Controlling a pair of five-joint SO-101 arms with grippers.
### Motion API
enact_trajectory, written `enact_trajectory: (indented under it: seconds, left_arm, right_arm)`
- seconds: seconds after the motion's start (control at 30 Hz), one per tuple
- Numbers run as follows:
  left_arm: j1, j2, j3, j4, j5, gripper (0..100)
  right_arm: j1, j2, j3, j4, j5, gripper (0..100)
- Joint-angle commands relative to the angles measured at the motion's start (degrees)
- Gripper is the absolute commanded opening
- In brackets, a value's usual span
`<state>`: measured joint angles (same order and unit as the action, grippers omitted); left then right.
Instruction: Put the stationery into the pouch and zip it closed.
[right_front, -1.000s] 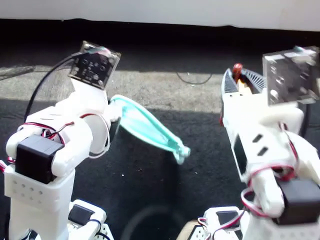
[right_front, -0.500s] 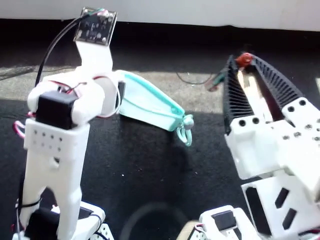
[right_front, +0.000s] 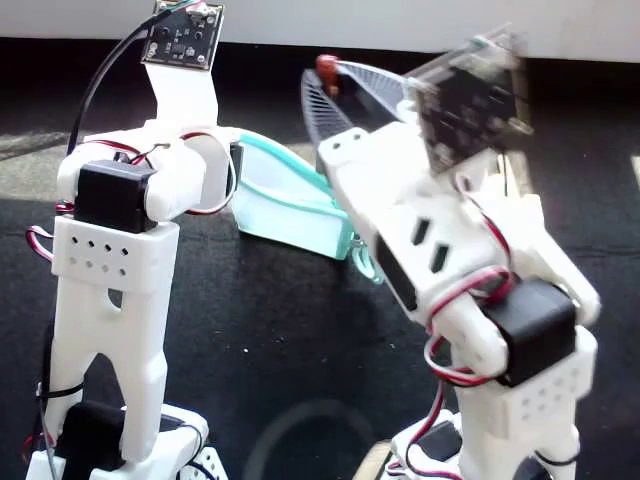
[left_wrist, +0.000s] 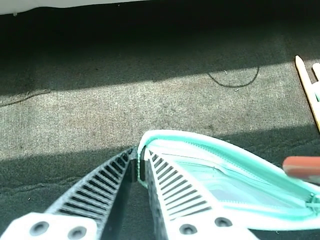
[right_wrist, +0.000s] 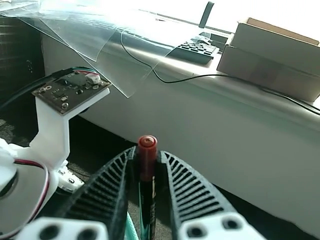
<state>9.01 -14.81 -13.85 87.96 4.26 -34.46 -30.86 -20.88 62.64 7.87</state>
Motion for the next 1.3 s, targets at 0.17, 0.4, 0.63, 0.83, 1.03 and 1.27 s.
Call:
enact_trajectory:
  seconds: [0.17, 0.4, 0.63, 0.83, 1.03, 1.27]
  left_arm:
    - [0.0, 0.8, -0.1, -0.6, 0.5, 1]
    - [0.0, 0.9, 0.0, -2.7, 0.4, 1]
    - [0.0, 2.1, 1.0, -5.5, 0.4, 1]
    - [0.0, 7.0, 1.0, -7.0, 0.4, 1]
    - [0.0, 7.5, 0.9, -7.4, 0.4, 1]
    - [0.0, 7.5, 0.8, -11.9, 0.4, 1]
  right_arm:
    - [-0.9, 5.7, -1.7, -3.2, -0.3, 0.6]
    - [-0.9, 6.5, -2.8, -3.9, -0.2, 0.6]
    - [-0.9, 5.3, -6.7, -3.6, -0.2, 0.6]
    - [-0.8, 5.8, -6.5, -3.6, 0.1, 0.6]
    - [-0.7, 6.0, -5.9, -3.8, 0.2, 0.6]
    - [-0.7, 7.7, 1.7, -4.0, -0.1, 0.6]
